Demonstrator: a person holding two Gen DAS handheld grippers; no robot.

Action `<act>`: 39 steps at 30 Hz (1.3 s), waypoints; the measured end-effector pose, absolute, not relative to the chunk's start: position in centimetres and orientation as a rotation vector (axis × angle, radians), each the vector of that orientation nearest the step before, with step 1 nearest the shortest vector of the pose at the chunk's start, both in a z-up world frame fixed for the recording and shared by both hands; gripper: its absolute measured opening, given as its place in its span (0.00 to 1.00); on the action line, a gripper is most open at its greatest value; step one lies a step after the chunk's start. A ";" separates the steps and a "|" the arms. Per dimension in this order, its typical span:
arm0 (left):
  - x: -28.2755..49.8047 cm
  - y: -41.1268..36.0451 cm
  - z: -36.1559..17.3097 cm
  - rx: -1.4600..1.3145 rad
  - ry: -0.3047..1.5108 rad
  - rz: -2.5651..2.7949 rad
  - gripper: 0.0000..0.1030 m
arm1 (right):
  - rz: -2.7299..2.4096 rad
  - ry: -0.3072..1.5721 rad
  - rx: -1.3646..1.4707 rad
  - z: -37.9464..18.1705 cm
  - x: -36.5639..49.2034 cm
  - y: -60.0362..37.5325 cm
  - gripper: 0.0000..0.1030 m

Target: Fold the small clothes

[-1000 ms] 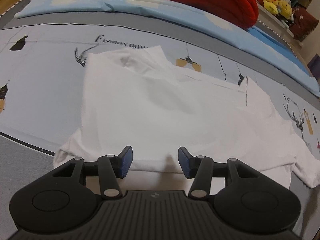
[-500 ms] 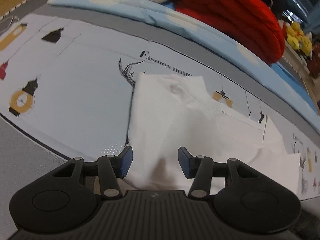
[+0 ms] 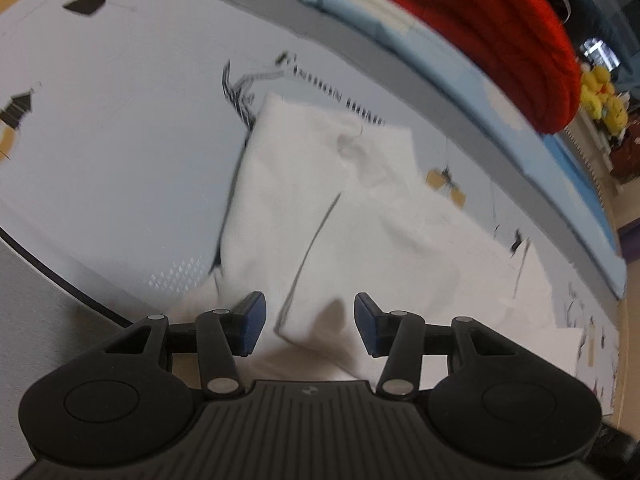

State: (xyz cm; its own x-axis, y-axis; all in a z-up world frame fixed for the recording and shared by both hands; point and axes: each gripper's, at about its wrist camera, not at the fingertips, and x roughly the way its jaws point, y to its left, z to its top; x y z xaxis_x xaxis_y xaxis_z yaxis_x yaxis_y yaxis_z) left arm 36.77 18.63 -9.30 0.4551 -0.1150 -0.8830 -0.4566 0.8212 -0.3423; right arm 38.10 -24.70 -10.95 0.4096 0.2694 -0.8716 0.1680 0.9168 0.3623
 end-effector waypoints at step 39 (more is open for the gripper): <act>37.4 21.8 -8.2 -0.514 1.026 0.327 0.61 | -0.142 0.933 0.377 -10.1 42.6 -33.3 0.52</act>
